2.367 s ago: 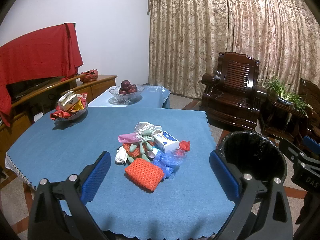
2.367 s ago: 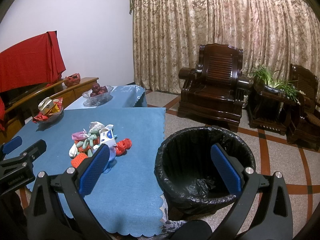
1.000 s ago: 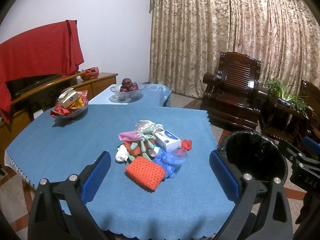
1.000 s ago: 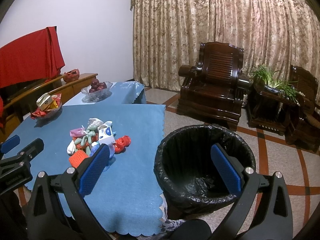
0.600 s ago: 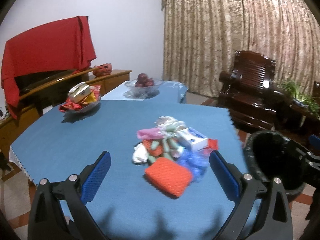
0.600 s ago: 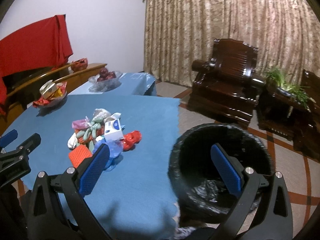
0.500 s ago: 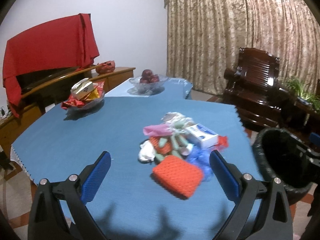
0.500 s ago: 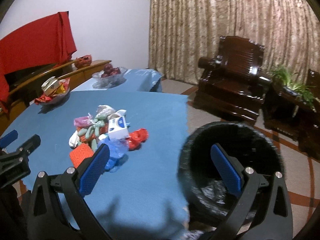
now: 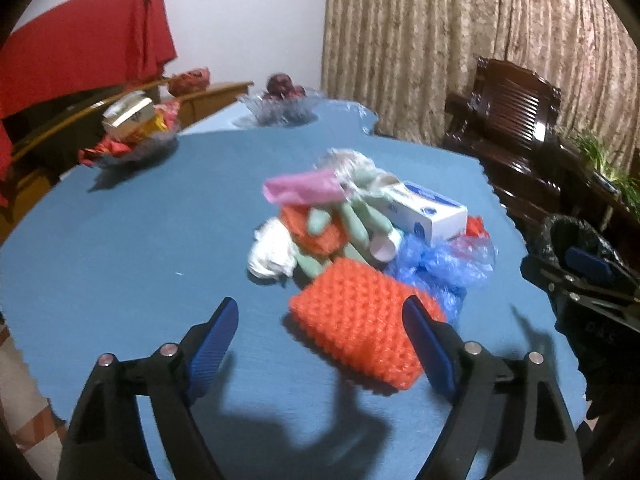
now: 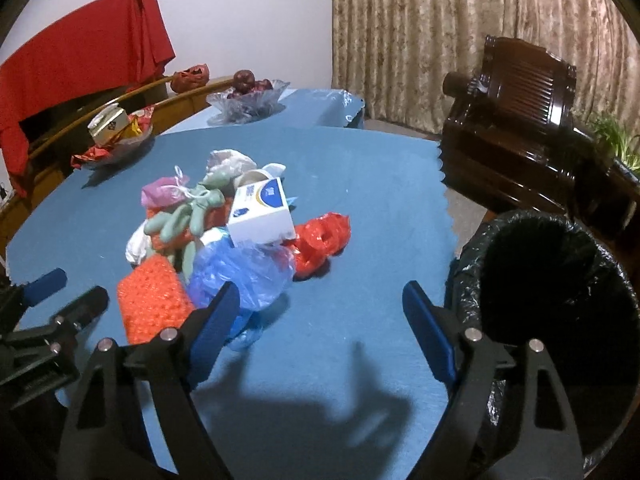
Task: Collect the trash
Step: 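Grasp the orange foam net with the left tool while the right tool grasps the blue plastic bag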
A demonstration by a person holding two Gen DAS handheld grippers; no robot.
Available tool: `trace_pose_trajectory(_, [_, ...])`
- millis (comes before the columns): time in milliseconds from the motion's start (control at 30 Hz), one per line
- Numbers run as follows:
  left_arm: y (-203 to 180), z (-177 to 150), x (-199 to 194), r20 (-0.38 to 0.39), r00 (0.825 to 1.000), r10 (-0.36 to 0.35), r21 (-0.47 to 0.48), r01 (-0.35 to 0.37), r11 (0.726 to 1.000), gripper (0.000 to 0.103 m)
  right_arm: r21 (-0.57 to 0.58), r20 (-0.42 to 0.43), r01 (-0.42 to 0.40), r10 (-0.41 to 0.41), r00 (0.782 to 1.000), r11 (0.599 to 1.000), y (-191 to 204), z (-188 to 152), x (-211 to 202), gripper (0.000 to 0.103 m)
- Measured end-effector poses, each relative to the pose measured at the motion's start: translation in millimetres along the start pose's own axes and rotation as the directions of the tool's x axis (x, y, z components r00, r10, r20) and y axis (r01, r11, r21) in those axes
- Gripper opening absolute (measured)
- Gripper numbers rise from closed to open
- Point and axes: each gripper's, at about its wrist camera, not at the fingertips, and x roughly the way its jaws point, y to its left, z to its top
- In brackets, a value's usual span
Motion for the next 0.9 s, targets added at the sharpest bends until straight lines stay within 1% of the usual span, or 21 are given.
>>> trace_pose_trajectory(67, [-5, -3, 10, -0.029, 1.000, -0.010, 0.016, 0.011, 1.000, 0.073, -0.014, -0.004, 0.014, -0.014, 1.000, 1.000, -1, -2, 6, 0.081])
trace_pose_trajectory(100, [-8, -5, 16, -0.044, 0.999, -0.014, 0.020, 0.015, 1.000, 0.067, -0.018, -0.007, 0.017, -0.018, 1.000, 1.000, -1, -3, 8, 0.081])
trace_pose_trajectory(133, [-9, -6, 20, -0.053, 0.998, -0.016, 0.022, 0.017, 1.000, 0.065, -0.019, -0.010, 0.018, -0.018, 1.000, 1.000, -2, -3, 11, 0.081])
trace_pose_trajectory(233, [-10, -10, 32, -0.087, 0.996, -0.030, 0.007, 0.031, 0.999, 0.064, -0.024, -0.015, 0.020, -0.020, 1.000, 1.000, -1, -4, 16, 0.081])
trace_pose_trajectory(267, [-10, -10, 35, -0.099, 0.994, -0.052, -0.010, 0.051, 0.999, 0.058, -0.026, -0.015, 0.019, -0.019, 1.000, 0.999, 0, -4, 17, 0.081])
trace_pose_trajectory(300, [-11, -10, 37, -0.104, 0.992, -0.070, -0.019, 0.068, 0.998, 0.048, -0.028, -0.015, 0.017, -0.017, 1.000, 0.999, -1, -4, 17, 0.081])
trace_pose_trajectory(333, [-11, -10, 39, -0.107, 0.991, -0.083, -0.022, 0.081, 0.996, 0.045, -0.034, -0.014, 0.014, -0.014, 1.000, 0.999, 1, -3, 17, 0.081])
trace_pose_trajectory(367, [-12, -10, 39, -0.107, 0.991, -0.086, -0.022, 0.084, 0.996, 0.039, -0.040, -0.011, 0.010, -0.011, 1.000, 0.999, 1, -3, 17, 0.081])
trace_pose_trajectory(400, [-13, -10, 40, -0.106, 0.990, -0.092, -0.021, 0.090, 0.996, 0.028, -0.058, -0.007, 0.002, -0.003, 1.000, 0.998, 5, -3, 18, 0.082])
trace_pose_trajectory(467, [-12, -9, 39, -0.097, 0.991, -0.095, -0.024, 0.093, 0.995, 0.017, -0.078, -0.004, -0.013, 0.012, 1.000, 0.997, 10, -2, 18, 0.082])
trace_pose_trajectory(500, [-10, -9, 38, -0.090, 0.991, -0.102, -0.028, 0.100, 0.995, 0.014, -0.080, -0.004, -0.019, 0.019, 1.000, 0.997, 12, -2, 19, 0.082])
trace_pose_trajectory(600, [-6, -8, 31, -0.062, 0.993, -0.105, -0.040, 0.103, 0.994, 0.011, -0.080, -0.009, -0.043, 0.042, 0.999, 0.996, 19, -1, 23, 0.082])
trace_pose_trajectory(733, [4, -3, 17, -0.022, 0.997, -0.076, -0.047, 0.075, 0.996, 0.011, -0.091, -0.013, -0.070, 0.069, 0.998, 0.993, 31, 3, 29, 0.082])
trace_pose_trajectory(900, [29, -2, 6, -0.008, 1.000, -0.014, -0.053, 0.013, 0.999, 0.011, -0.097, -0.040, -0.090, 0.087, 0.995, 0.991, 44, 5, 44, 0.083])
